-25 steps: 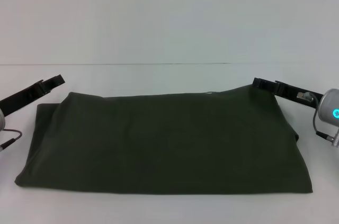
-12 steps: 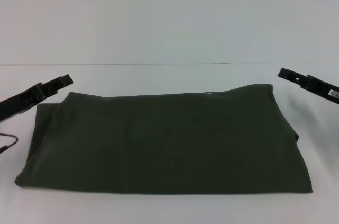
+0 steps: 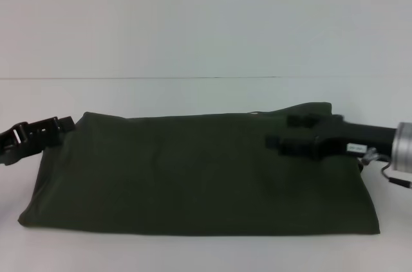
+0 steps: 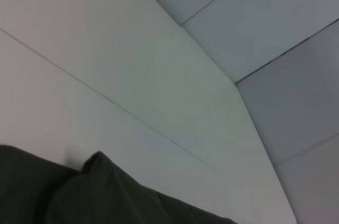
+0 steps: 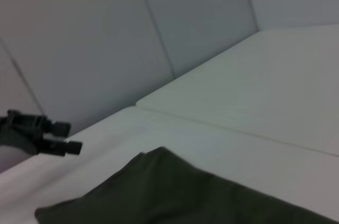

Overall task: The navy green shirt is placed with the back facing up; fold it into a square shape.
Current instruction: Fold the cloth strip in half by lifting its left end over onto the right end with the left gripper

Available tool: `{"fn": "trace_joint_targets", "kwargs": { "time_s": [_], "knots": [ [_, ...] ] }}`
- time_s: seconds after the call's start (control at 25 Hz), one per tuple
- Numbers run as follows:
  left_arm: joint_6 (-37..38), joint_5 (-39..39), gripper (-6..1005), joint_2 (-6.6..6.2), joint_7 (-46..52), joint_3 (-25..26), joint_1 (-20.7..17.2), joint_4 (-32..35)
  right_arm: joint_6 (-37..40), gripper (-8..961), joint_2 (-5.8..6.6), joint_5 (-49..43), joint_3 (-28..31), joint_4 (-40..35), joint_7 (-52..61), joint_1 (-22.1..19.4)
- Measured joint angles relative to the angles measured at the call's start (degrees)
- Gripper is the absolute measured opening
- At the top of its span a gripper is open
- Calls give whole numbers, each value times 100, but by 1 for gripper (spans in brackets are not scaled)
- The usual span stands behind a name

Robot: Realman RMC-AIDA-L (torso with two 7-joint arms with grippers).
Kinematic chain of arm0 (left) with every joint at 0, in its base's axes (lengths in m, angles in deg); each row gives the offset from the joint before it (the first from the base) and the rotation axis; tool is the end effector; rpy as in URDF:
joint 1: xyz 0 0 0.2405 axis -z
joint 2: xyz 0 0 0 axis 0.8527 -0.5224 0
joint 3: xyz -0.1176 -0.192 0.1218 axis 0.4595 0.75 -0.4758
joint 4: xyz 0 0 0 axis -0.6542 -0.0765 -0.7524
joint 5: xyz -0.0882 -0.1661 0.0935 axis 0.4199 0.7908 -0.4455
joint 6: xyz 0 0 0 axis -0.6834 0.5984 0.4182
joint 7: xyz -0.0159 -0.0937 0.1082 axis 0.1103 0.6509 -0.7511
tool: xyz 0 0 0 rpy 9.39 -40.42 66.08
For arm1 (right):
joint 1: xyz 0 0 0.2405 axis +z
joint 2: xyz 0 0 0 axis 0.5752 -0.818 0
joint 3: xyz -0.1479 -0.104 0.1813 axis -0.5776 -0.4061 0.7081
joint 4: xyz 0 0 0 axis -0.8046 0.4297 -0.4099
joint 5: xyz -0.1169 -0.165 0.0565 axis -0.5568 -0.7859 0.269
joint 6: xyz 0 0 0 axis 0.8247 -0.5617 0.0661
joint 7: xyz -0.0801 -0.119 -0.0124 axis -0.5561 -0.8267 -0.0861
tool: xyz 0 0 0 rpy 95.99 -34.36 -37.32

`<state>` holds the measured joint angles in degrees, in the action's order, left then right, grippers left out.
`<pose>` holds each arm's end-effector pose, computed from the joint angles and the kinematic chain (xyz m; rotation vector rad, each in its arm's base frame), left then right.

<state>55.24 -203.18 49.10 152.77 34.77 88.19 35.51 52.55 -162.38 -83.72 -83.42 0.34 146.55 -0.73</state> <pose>-0.3289 0.3498 0.0755 -1.9904 -1.7291 -0.8959 0.2498 0.3770 -0.0064 -2.5493 0.7987 0.6736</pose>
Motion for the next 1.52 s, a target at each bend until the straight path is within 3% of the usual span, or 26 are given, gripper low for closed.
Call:
{"fn": "trace_joint_targets", "kwargs": {
  "time_s": [0.24,0.56,0.68,0.88,1.0,1.52],
  "knots": [
    [193,-191,702,-10,250,-573,105,31,-64,927,-178,-309,-577,-275,-343,2],
    [-49,-775,724,-81,912,-594,319,111,-154,927,-278,-431,-932,-239,-1227,116],
    [12,-798,732,-77,956,-669,419,113,-225,927,-295,-253,-1141,-179,-1452,206],
    [-127,-885,746,-266,1354,-971,528,121,-283,927,-294,233,-1468,-69,-2077,256],
    [-345,-1329,755,-347,1580,-1016,649,136,-517,927,-300,504,-1721,27,-2383,289],
    [-598,-1725,797,-414,1776,-985,724,266,-876,927,-312,963,-1962,338,-2928,405]
  ]
}}
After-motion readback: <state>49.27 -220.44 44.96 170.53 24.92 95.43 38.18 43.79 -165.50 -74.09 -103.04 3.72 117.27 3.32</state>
